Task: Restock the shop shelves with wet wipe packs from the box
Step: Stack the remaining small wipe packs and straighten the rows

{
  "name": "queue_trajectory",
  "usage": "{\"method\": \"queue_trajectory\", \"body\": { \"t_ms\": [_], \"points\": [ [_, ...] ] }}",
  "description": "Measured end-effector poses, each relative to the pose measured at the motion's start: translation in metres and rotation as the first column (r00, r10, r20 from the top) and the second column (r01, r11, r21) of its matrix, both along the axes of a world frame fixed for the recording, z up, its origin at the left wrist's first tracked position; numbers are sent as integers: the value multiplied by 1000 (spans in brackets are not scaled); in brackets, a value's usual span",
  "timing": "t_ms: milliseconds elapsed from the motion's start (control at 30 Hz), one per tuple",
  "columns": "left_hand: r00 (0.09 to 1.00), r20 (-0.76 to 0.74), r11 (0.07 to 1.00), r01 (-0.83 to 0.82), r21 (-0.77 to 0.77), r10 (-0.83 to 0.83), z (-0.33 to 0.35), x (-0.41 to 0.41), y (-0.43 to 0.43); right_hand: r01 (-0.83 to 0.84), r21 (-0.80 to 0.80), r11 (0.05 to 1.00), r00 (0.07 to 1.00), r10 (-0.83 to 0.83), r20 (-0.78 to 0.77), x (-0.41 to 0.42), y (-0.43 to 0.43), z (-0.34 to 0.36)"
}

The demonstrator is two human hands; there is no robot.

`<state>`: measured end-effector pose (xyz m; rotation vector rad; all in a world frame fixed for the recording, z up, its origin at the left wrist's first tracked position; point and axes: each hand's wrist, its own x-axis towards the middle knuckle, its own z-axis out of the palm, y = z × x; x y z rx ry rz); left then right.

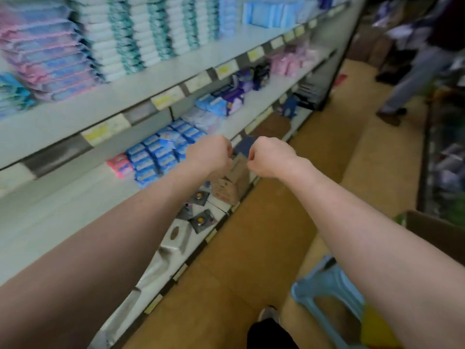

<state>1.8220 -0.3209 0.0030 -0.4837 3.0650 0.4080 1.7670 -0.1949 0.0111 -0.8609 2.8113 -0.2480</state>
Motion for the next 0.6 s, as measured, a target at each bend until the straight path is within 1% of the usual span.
{"method": "queue_trajectory", "body": {
  "t_ms": [167,300,433,600],
  "points": [
    [980,-10,980,199,-20,-199,-3,-20,91,207,21,978,978,-208,16,-1,97,-8],
    [949,23,949,315,-11,-315,-10,-37,170,344,30,938,937,-345,58,-4,180,-16],
    [904,36,904,427,-4,-426,-23,-52,255,435,35,900,893,-436,108,-9,264,-34],
    [846,122,854,517,60,-520,-49,-71,362,536,79,841,820,-541,186,-15,369,-61]
  ]
}}
